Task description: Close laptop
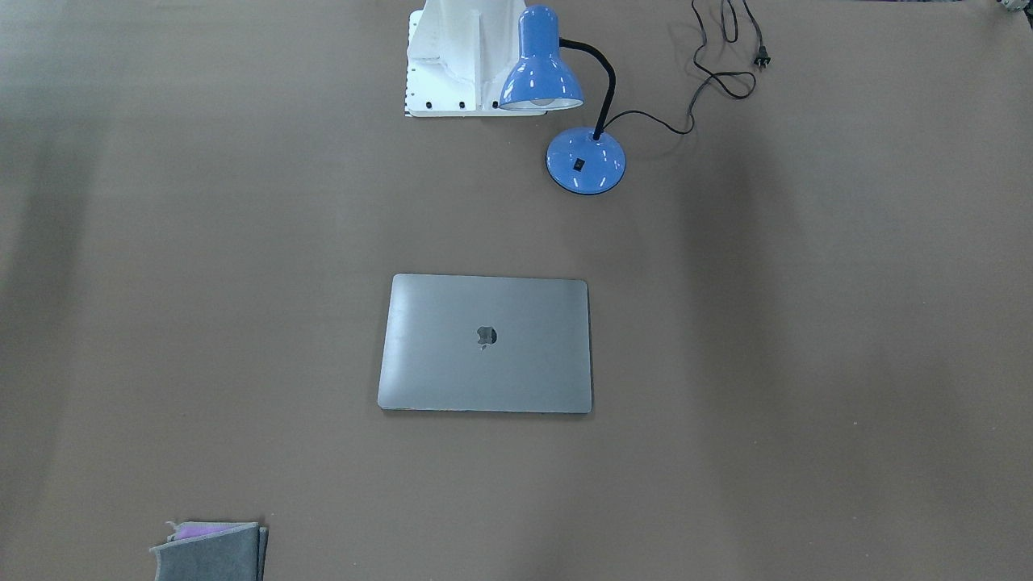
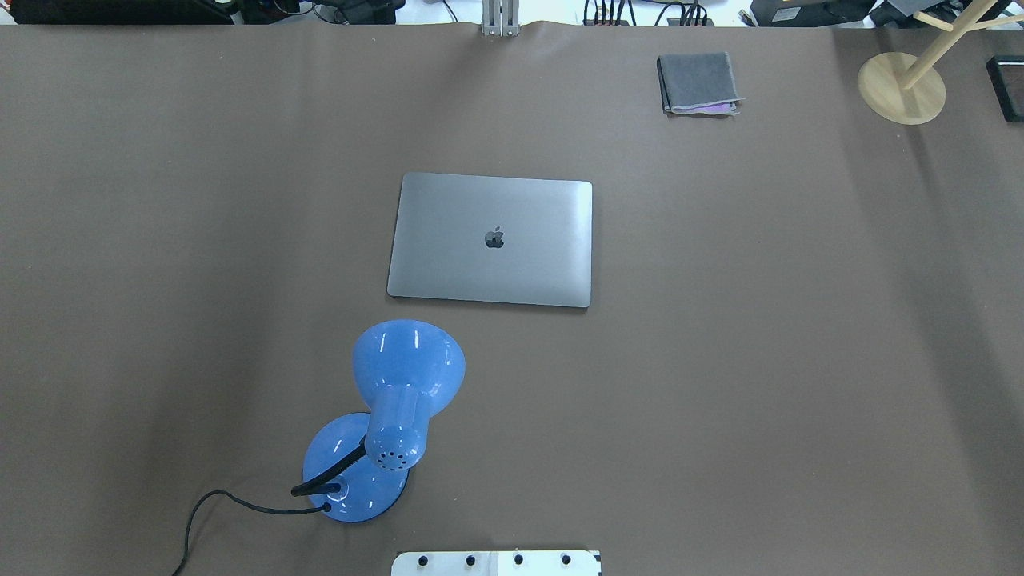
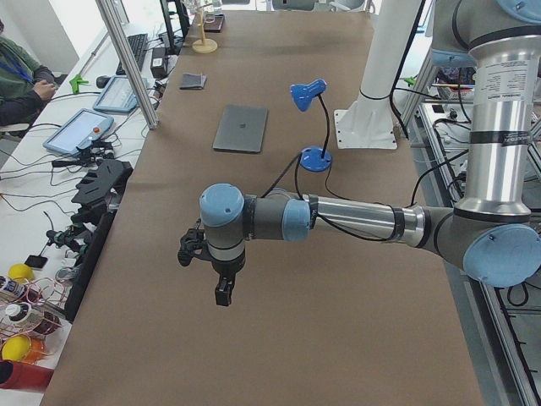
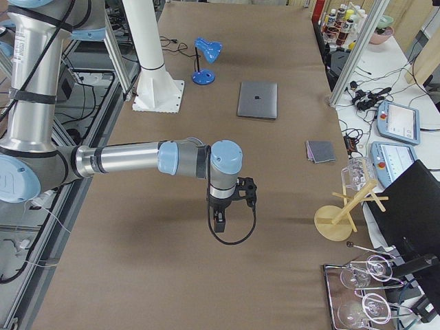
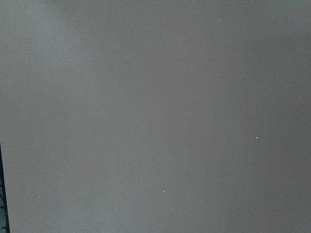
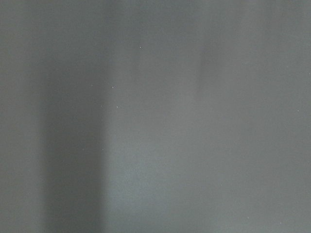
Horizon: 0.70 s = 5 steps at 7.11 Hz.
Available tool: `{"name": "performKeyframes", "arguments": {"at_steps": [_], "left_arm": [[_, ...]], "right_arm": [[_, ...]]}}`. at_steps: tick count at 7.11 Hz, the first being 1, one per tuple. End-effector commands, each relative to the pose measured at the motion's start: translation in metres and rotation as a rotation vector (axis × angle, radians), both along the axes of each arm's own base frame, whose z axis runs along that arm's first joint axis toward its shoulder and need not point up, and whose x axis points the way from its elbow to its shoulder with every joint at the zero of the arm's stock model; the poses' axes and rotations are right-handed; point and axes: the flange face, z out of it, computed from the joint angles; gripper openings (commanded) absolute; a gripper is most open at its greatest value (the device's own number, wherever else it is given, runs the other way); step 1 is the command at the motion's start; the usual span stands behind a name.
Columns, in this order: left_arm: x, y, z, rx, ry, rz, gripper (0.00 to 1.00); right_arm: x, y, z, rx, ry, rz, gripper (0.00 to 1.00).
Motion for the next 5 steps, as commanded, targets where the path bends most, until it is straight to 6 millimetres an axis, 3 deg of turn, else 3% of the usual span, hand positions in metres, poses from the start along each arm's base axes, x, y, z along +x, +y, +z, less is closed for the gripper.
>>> {"name": "performKeyframes", "arguments": {"at_steps": [1,5], "left_arm": [[0.0013,-0.0015,-0.0033,0.010,-0.002,0.004,0.99],[0.0013,-0.0019,-0.0002,0.025,-0.003,0.003,0.99]], "right_arm": [[-0.0007,-0.0004,-0.0030,0.006,-0.009,0.000,1.00],[-0.0064,-0.0016,-0.0068,0.006,-0.086,0.006,1.00]]}}
